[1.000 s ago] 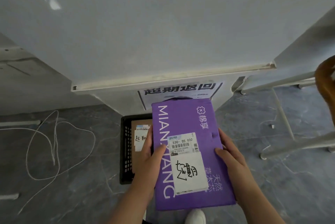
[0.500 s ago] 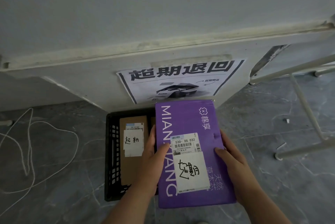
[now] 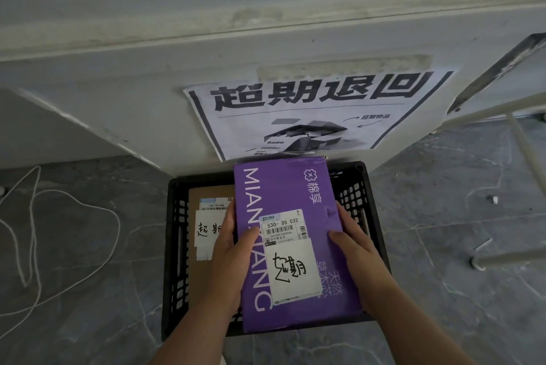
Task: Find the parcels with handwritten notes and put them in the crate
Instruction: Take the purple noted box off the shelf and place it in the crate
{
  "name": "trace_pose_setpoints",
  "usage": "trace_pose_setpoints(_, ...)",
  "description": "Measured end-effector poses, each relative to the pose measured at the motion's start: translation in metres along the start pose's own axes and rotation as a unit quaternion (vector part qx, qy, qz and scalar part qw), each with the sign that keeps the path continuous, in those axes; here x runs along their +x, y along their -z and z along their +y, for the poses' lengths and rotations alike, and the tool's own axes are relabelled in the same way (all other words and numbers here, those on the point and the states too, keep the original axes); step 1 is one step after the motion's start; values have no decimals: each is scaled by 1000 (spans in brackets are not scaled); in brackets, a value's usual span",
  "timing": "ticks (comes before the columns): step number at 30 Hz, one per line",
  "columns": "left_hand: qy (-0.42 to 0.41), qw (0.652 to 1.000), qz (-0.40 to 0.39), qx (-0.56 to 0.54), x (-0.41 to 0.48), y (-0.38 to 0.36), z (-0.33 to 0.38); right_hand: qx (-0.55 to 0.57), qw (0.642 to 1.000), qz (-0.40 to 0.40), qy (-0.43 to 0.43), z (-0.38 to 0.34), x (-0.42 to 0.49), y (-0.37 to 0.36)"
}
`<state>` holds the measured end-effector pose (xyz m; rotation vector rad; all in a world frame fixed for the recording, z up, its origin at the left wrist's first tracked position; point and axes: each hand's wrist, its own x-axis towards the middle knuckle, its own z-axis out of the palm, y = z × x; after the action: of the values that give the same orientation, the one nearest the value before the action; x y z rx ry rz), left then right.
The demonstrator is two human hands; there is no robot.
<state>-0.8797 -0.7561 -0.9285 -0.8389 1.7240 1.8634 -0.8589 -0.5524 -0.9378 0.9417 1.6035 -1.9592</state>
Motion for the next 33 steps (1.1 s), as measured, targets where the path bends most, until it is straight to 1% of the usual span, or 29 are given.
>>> trace_pose_setpoints(9,0,999,5,39,6,19,-12,24,1000,-7,-5,23,4,-22)
trace_pose_setpoints(15,-8,999,15,43,5,25,-14,3,1000,-18,0,26,5,-24)
trace_pose_setpoints(21,4,998,24,56,8,27,-18,-35,999,8,11,30,8,-29)
trace_pose_setpoints(27,-14,990,41,137,2,27,-11,-85,996,28,27,24,2,-32)
trace_pose_setpoints(30,-34,984,53,169,0,27,-4,-81,996,30,18,17,-3,-32)
trace_pose_setpoints(33,-60,978,63,191,-3,26,5,-59,998,27,27,10,-12,-32)
